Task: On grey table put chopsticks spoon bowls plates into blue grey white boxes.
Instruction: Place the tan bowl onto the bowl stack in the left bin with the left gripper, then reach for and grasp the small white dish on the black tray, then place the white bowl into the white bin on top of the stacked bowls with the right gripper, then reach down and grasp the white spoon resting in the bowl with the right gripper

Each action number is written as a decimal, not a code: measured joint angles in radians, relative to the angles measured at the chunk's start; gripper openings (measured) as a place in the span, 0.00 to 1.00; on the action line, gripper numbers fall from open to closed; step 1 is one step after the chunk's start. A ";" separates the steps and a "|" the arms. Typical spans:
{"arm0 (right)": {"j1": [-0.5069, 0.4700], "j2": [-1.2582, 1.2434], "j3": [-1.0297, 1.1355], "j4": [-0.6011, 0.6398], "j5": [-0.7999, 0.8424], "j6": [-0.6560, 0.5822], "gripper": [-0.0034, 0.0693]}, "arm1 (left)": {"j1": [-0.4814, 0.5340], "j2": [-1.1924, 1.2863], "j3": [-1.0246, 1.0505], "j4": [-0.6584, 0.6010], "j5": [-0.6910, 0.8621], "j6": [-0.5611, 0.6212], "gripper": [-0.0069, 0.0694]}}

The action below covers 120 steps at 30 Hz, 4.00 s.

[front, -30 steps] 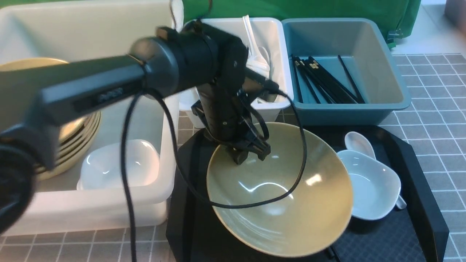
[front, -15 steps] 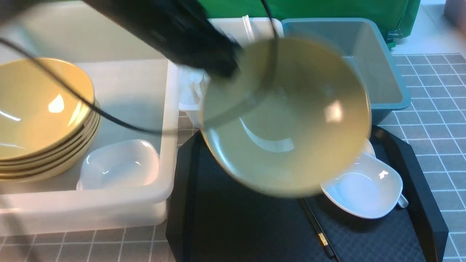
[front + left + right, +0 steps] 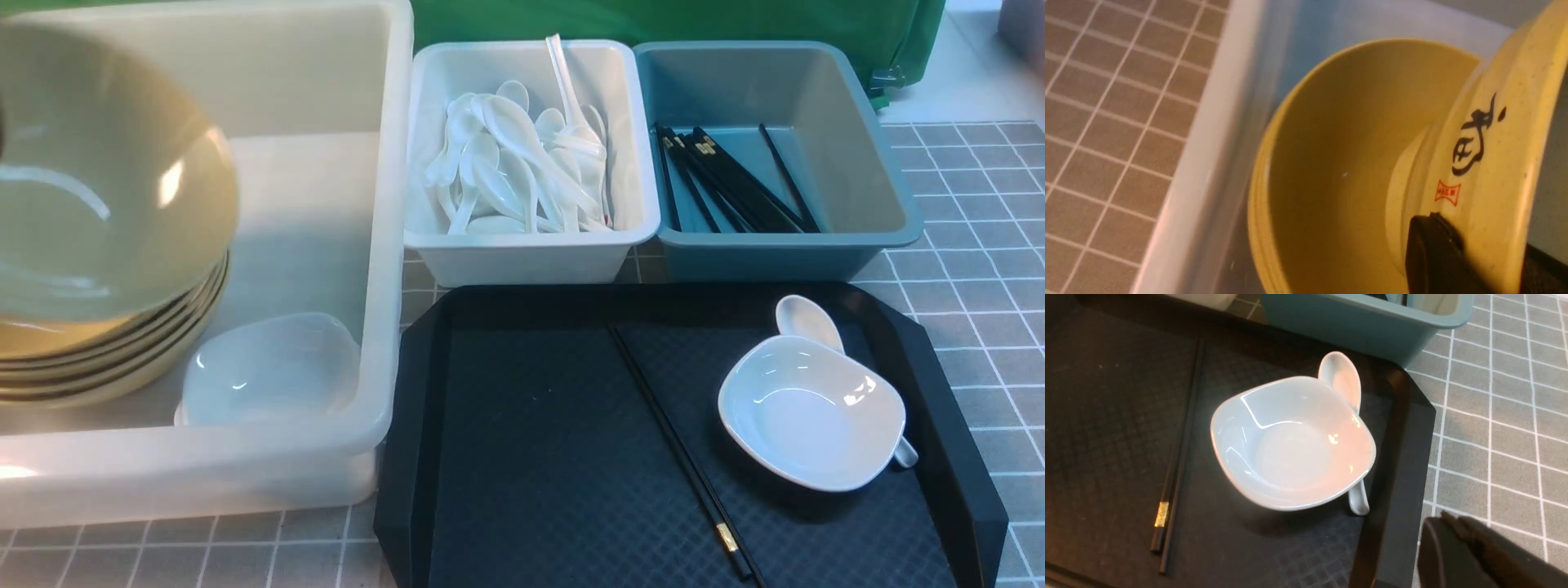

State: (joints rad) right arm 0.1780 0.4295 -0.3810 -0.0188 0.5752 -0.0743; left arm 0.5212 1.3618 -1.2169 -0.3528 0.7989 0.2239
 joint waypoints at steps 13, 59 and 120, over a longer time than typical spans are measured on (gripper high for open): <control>0.000 0.000 0.000 0.000 -0.002 0.017 0.14 | 0.009 -0.019 0.144 -0.001 -0.271 0.080 0.69; 0.002 1.209 -0.649 -0.001 0.159 0.015 0.23 | -0.494 -0.999 0.859 -0.110 -0.390 0.328 0.08; 0.060 1.283 -0.627 0.032 0.009 -0.103 0.69 | -0.494 -1.028 0.875 -0.161 -0.473 0.296 0.08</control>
State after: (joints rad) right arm 0.2381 1.7122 -1.0078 0.0128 0.5838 -0.1778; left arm 0.0275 0.3337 -0.3417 -0.5134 0.3256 0.5204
